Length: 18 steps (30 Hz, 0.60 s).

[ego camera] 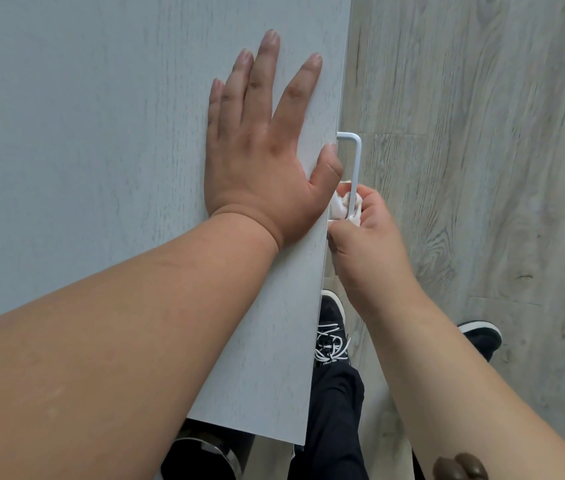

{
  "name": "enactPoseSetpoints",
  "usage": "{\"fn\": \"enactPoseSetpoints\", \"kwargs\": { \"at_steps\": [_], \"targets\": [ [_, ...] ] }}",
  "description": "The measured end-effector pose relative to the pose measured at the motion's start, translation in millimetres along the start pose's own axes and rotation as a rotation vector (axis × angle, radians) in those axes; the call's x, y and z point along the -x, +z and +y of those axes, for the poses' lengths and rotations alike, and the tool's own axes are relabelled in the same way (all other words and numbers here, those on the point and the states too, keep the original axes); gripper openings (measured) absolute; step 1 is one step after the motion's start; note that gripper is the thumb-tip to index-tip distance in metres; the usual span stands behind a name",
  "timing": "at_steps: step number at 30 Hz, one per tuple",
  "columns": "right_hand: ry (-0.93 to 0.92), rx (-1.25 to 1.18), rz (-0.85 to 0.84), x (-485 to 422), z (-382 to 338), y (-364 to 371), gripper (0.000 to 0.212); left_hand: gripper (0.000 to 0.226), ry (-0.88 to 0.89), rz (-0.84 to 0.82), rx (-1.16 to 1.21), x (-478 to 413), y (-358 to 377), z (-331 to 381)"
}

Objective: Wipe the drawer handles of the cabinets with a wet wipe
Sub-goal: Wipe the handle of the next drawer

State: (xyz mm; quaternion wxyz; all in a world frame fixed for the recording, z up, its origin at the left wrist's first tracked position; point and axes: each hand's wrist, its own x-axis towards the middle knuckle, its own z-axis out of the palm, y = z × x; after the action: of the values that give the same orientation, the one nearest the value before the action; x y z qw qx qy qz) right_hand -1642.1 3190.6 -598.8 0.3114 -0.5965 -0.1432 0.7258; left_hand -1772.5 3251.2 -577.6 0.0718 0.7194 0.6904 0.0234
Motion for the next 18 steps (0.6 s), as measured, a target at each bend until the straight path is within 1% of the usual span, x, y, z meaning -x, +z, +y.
{"fn": "enactPoseSetpoints", "kwargs": {
  "at_steps": [5, 8, 12, 18],
  "targets": [
    [-0.015, 0.033, -0.065, 0, 0, -15, 0.037, 0.078, 0.007, 0.014, 0.009, 0, 1, 0],
    [-0.003, 0.052, -0.109, -4, -3, -23, 0.037, 0.077, 0.01, 0.02, 0.003, 0, 1, 0],
    [-0.051, 0.171, -0.073, -5, -2, -18, 0.034, 0.077, 0.006, 0.019, 0.006, 1, 2, 0],
    [-0.037, 0.158, -0.085, -1, -4, -20, 0.039, 0.077, 0.004, 0.015, 0.009, 1, 2, 0]
  ]
}}
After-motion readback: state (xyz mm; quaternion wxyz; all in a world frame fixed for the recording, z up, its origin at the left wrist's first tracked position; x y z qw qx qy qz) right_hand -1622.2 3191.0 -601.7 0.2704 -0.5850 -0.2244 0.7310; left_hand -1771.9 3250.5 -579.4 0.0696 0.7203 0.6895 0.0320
